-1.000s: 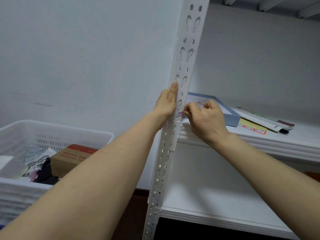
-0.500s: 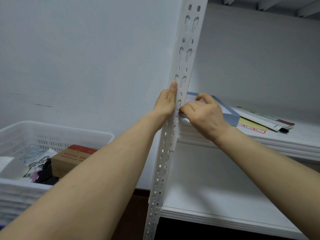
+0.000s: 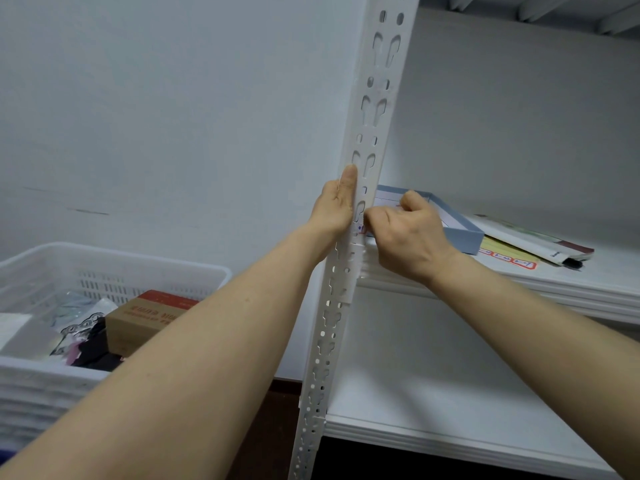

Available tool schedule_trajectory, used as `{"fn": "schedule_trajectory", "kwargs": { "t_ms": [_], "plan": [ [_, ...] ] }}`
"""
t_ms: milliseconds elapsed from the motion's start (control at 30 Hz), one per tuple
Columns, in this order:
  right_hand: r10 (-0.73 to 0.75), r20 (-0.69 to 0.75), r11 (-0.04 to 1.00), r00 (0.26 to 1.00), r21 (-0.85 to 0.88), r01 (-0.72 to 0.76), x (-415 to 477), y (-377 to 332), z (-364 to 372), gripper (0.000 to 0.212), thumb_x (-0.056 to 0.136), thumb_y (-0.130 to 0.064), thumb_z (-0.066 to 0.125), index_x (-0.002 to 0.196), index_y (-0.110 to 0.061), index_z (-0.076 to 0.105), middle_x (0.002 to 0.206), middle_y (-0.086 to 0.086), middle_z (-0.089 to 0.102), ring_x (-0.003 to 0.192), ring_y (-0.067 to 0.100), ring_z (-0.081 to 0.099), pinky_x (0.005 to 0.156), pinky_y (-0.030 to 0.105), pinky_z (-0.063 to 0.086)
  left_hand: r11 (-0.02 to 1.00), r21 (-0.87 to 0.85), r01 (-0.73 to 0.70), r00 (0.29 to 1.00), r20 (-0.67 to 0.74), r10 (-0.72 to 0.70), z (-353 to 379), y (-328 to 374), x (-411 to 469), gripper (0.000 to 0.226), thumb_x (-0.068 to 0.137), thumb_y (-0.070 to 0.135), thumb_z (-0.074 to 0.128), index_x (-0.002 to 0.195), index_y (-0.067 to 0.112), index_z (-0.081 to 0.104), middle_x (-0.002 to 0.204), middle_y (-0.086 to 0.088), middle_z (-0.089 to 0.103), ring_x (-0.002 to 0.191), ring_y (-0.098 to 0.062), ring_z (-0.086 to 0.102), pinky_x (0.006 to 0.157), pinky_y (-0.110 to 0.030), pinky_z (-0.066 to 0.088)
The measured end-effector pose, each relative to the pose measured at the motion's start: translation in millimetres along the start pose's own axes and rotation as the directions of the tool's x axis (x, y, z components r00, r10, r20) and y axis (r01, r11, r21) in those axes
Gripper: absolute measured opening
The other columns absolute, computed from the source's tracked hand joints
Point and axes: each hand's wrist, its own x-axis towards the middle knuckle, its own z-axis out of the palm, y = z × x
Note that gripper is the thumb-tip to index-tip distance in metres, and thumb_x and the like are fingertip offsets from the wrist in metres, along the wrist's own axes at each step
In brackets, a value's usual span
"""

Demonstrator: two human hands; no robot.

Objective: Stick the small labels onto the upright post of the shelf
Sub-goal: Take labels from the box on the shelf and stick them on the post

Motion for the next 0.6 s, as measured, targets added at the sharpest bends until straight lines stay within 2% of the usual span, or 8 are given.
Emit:
{"fn": "schedule_trajectory", "kwargs": {
  "t_ms": [100, 233, 333, 400, 467, 533, 600],
  "plan": [
    [0.049, 0.021, 0.998, 0.999, 0.035, -0.05, -3.8, -2.4, -0.3, 0.014, 0.055, 0.005, 0.047, 0.06, -0.008, 0.051, 0.046, 0.006, 0.045, 0.042, 0.023, 0.019, 0.058, 0.031, 0.018, 1.0, 0.007, 0.006, 1.0, -0.005, -0.006, 0.5, 1.5, -1.1, 0.092, 0.074, 0.082, 0.021, 0.104, 0.004, 0.059, 0.09, -0.004, 0.057, 0.079, -0.017, 0.052, 0.075, -0.031, 0.039],
    [0.109, 0.035, 0.993, 0.993, 0.038, -0.11, -8.0, -3.5, -1.1, 0.018, 0.053, 0.002, 0.067, 0.062, -0.007, 0.054, 0.048, 0.005, 0.049, 0.046, 0.023, 0.017, 0.06, 0.03, 0.019, 1.0, 0.001, 0.021, 1.0, -0.001, -0.021, 0.6, 5.6, -4.1, 0.096, 0.073, 0.084, 0.02, 0.106, 0.003, 0.059, 0.092, -0.008, 0.061, 0.079, -0.019, 0.054, 0.07, -0.03, 0.039],
    [0.158, 0.042, 0.985, 0.987, 0.064, -0.16, -11.6, -2.4, -4.2, 0.02, 0.053, 0.001, 0.071, 0.064, -0.007, 0.056, 0.048, 0.004, 0.05, 0.047, 0.023, 0.015, 0.06, 0.029, 0.02, 1.0, -0.004, 0.003, 1.0, -0.005, -0.003, 1.1, 6.6, -5.2, 0.098, 0.072, 0.083, 0.021, 0.103, -0.002, 0.059, 0.089, -0.012, 0.063, 0.078, -0.022, 0.057, 0.073, -0.033, 0.045],
    [0.181, 0.018, 0.98, 0.983, 0.078, -0.182, -14.6, 1.7, -5.5, 0.016, 0.059, 0.001, 0.068, 0.065, -0.008, 0.056, 0.048, 0.004, 0.049, 0.049, 0.023, 0.015, 0.06, 0.028, 0.021, 1.0, 0.019, 0.008, 1.0, -0.001, -0.008, 0.4, 7.4, -6.7, 0.1, 0.072, 0.084, 0.02, 0.103, -0.002, 0.059, 0.091, -0.015, 0.065, 0.081, -0.027, 0.062, 0.081, -0.038, 0.049],
    [0.206, 0.038, 0.974, 0.978, 0.087, -0.208, -17.4, 5.8, -4.4, 0.008, 0.074, -0.005, 0.059, 0.067, -0.008, 0.056, 0.049, 0.004, 0.052, 0.047, 0.023, 0.018, 0.061, 0.029, 0.022, 0.999, 0.033, 0.009, 1.0, -0.001, -0.009, -0.4, 7.6, -7.7, 0.099, 0.073, 0.084, 0.019, 0.103, -0.002, 0.059, 0.088, -0.009, 0.062, 0.08, -0.022, 0.058, 0.081, -0.037, 0.047],
    [0.266, 0.084, 0.952, 0.96, 0.135, -0.275, -18.7, 8.1, -4.9, 0.016, 0.084, -0.013, 0.049, 0.071, -0.007, 0.057, 0.052, 0.005, 0.057, 0.043, 0.026, 0.03, 0.061, 0.029, 0.022, 0.999, 0.039, 0.022, 1.0, 0.0, -0.022, 0.5, 9.4, -9.6, 0.098, 0.074, 0.082, 0.018, 0.103, -0.003, 0.057, 0.083, -0.007, 0.056, 0.076, -0.018, 0.052, 0.074, -0.034, 0.043],
    [0.36, 0.202, 0.894, 0.911, 0.206, -0.399, -16.7, 8.2, -12.2, 0.024, 0.09, -0.021, 0.042, 0.081, -0.006, 0.059, 0.062, 0.008, 0.064, 0.05, 0.03, 0.048, 0.064, 0.029, 0.023, 0.998, 0.037, 0.046, 0.999, -0.023, -0.045, -0.3, 11.2, -11.0, 0.099, 0.071, 0.084, 0.019, 0.103, -0.002, 0.058, 0.084, -0.009, 0.058, 0.076, -0.021, 0.053, 0.073, -0.033, 0.043]
  ]
}}
